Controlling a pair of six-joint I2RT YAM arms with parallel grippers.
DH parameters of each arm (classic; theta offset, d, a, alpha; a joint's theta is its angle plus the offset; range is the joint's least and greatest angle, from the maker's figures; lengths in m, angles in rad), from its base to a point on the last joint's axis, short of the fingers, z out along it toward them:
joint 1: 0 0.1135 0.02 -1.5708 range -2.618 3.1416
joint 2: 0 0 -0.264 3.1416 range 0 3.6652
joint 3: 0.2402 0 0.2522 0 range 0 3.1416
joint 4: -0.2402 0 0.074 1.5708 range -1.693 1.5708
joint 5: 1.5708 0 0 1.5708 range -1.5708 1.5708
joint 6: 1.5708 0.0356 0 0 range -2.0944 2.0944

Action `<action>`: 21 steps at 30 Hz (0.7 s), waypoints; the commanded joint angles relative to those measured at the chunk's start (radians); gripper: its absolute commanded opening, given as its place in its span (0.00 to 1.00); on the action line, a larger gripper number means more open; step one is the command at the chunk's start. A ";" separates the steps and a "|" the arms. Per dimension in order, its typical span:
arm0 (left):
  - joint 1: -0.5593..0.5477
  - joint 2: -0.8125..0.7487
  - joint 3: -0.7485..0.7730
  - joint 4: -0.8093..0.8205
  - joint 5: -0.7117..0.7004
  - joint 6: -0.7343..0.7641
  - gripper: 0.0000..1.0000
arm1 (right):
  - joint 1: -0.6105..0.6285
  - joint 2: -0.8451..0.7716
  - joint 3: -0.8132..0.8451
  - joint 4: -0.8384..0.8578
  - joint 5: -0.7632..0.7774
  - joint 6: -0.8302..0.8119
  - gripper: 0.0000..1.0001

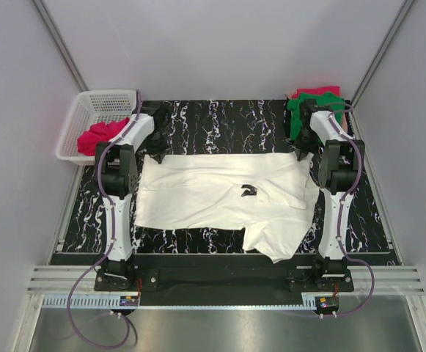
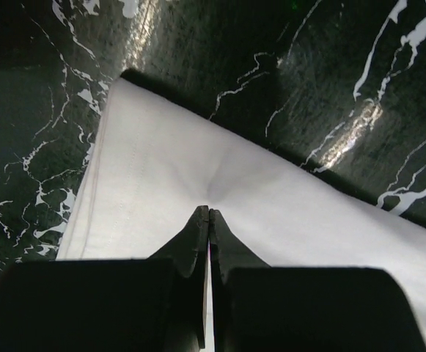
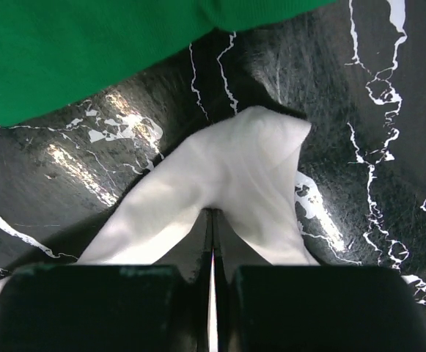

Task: Fold and stack the t-shirts
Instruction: Fold the tshirt

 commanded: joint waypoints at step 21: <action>0.027 0.262 0.475 -0.176 -0.033 -0.035 0.00 | -0.004 0.268 0.489 -0.198 -0.025 0.008 0.00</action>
